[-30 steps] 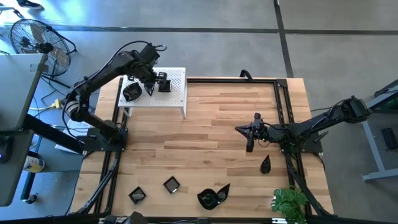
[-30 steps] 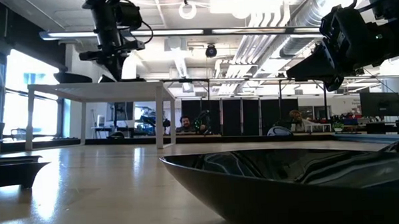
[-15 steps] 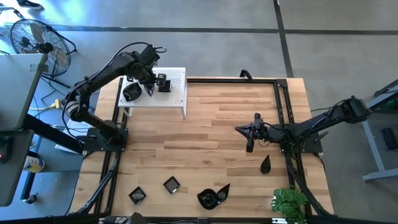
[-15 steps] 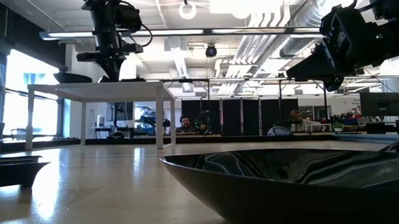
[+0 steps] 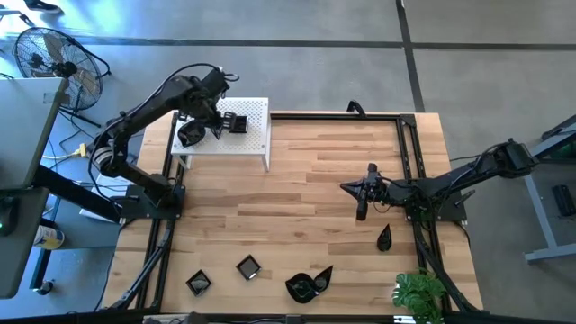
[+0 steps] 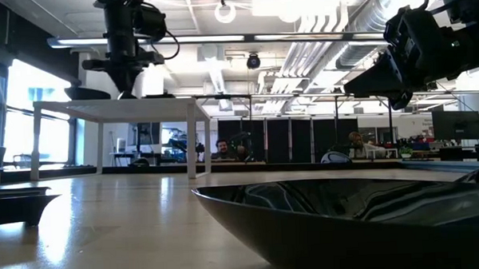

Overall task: Pick & Place Mini shaped plates
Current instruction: Stack the top black drop shaped plate on top of the stacked black drop shaped plates on the shelf, then stack the right black square plate on the top of the stacked black square plates on the shelf

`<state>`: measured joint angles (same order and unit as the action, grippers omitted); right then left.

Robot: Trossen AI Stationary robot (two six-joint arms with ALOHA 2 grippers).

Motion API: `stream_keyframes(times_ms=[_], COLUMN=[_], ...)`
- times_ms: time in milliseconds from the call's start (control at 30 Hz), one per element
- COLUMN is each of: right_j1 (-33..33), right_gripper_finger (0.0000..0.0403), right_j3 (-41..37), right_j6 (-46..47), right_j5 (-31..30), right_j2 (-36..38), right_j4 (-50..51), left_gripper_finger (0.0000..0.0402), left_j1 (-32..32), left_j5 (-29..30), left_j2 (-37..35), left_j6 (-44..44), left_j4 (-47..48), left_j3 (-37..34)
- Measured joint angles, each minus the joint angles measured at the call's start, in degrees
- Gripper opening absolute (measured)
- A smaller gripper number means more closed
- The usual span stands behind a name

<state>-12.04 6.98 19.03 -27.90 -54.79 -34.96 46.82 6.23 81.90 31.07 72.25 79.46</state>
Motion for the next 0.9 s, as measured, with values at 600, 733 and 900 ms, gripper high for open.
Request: stream_keyframes(times_ms=[600,733,900], right_j1=[0.0,0.0,0.0], right_gripper_finger=[0.0000,0.0000,0.0000], right_j3=[0.0,0.0,0.0], right_j6=[0.0,0.0,0.2], right_j5=[0.0,-0.1,-0.2], right_j2=[0.0,0.0,0.0], right_j4=[0.0,0.0,0.0], left_gripper_finger=[0.0000,0.0000,0.0000], left_j1=[-2.7,-3.9,-9.0], left_j5=[4.0,5.8,8.1], left_j2=[-0.1,-0.3,-3.1], left_j6=[-7.2,-10.6,-13.1], left_j4=[3.9,4.6,1.7], left_j3=[2.5,5.3,4.9])
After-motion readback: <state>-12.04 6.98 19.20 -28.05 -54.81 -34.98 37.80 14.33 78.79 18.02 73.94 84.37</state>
